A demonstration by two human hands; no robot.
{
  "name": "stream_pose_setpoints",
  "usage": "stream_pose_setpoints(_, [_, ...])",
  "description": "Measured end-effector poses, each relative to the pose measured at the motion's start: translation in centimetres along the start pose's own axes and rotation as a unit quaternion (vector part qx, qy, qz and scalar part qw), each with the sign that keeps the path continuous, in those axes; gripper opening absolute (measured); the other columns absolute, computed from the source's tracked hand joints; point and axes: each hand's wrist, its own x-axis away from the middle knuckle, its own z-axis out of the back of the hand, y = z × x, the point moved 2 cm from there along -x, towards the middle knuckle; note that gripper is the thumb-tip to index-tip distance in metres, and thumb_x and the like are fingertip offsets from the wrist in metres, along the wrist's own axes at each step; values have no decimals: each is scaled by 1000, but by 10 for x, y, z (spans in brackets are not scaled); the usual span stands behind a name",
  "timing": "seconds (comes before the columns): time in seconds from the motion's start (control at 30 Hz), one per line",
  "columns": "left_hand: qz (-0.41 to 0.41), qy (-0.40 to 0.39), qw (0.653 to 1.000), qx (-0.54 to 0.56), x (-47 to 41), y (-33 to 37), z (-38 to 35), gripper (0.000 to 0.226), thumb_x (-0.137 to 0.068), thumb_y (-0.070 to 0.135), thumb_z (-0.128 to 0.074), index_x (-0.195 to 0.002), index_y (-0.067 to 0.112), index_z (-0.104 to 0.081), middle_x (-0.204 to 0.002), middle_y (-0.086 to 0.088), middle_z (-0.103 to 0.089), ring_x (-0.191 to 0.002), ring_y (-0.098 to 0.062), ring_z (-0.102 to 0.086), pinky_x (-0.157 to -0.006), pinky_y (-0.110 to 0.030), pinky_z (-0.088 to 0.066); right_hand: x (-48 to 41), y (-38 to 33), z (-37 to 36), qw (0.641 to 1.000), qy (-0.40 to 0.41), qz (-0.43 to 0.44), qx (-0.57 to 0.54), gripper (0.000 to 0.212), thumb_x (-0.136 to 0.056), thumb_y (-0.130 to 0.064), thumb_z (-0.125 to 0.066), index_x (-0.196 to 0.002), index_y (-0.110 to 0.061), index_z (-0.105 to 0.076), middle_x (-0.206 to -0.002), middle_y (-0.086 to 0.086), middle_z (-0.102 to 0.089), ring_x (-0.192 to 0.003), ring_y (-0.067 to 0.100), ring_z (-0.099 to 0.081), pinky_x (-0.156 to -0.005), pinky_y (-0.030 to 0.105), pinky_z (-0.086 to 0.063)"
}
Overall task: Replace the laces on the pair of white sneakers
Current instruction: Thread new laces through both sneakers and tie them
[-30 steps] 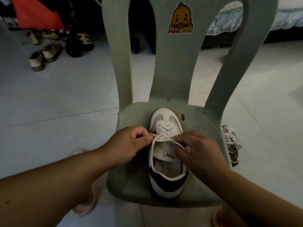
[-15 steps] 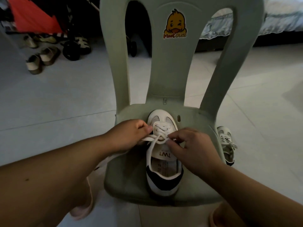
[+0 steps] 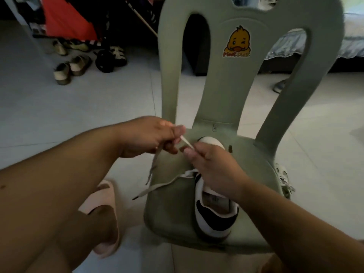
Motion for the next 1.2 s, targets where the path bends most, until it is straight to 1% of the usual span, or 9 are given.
stream_pose_setpoints(0.17, [23,119,962,246,11,-13,48,38,-87,48,-46,-59,22,-49,-54,5,-46,-76,-14,-66,-80,-39,-42,-9,-1,11,996,66,-14,-62,31,-98,-38,-40,-85,-22,-63,-77,7,-61,-75,23,-58,-71,41,-48])
stream_pose_setpoints(0.27, [11,172,919,354,20,-24,72,39,-80,50,-50,-52,22,-50,-52,8,-43,-69,-10,-67,-85,-42,-39,-9,5,11,995,74,-42,-54,33,-98,-41,-39,-81,-23,-61,-73,9,-59,-68,24,-56,-60,31,-44])
stream_pose_setpoints(0.4, [1,243,861,447,26,-36,91,47,-85,56,-50,-51,23,-50,-52,11,-45,-71,-6,-65,-92,-46,-37,-12,11,9,995,78,-65,-14,35,-99,-42,-40,-79,-21,-61,-57,-7,-45,-47,3,-40,-46,18,-31])
stream_pose_setpoints(0.6, [-60,245,784,567,28,-35,92,36,-71,59,-58,-60,25,-51,-79,14,-68,-80,-5,-67,-84,-38,-44,-11,11,7,994,43,-90,44,36,-99,-39,-42,-85,-18,-67,-68,1,-59,-64,14,-53,-55,26,-38])
stream_pose_setpoints(0.7, [-94,247,750,607,30,-29,94,32,-65,55,-62,-66,26,-49,-70,15,-67,-73,0,-66,-79,-31,-49,-10,12,8,992,38,-92,74,37,-99,-39,-41,-88,-17,-68,-72,4,-62,-67,16,-56,-59,28,-41])
stream_pose_setpoints(0.87, [-113,230,737,626,28,-21,85,52,-86,56,-49,-50,20,-60,-60,11,-61,-57,0,-56,-61,-18,-49,-10,17,6,990,20,-103,99,34,-99,-39,-42,-86,-20,-67,-76,2,-65,-71,16,-60,-64,29,-47])
stream_pose_setpoints(1.0, [-78,186,832,517,21,-12,69,37,-92,33,-48,-65,19,-69,-76,6,-66,-44,0,-37,-40,-11,-31,-6,16,6,990,7,-85,109,33,-97,-40,-45,-84,-20,-68,-74,0,-65,-71,16,-60,-64,30,-47])
stream_pose_setpoints(1.1, [-50,189,906,375,16,-1,50,16,-91,14,-52,-87,16,-67,-79,4,-71,-45,-2,-31,-38,-12,-24,0,15,14,994,4,-78,80,13,-94,-31,-52,-92,-30,-65,-80,-10,-62,-72,5,-58,-60,20,-45])
stream_pose_setpoints(1.2, [-37,138,960,241,14,12,22,18,-81,12,-63,-96,22,-66,-77,5,-71,-47,-4,-33,-41,-15,-25,9,19,29,993,22,-115,16,23,-92,-15,-49,-102,-35,-54,-93,-14,-57,-81,1,-55,-60,18,-41])
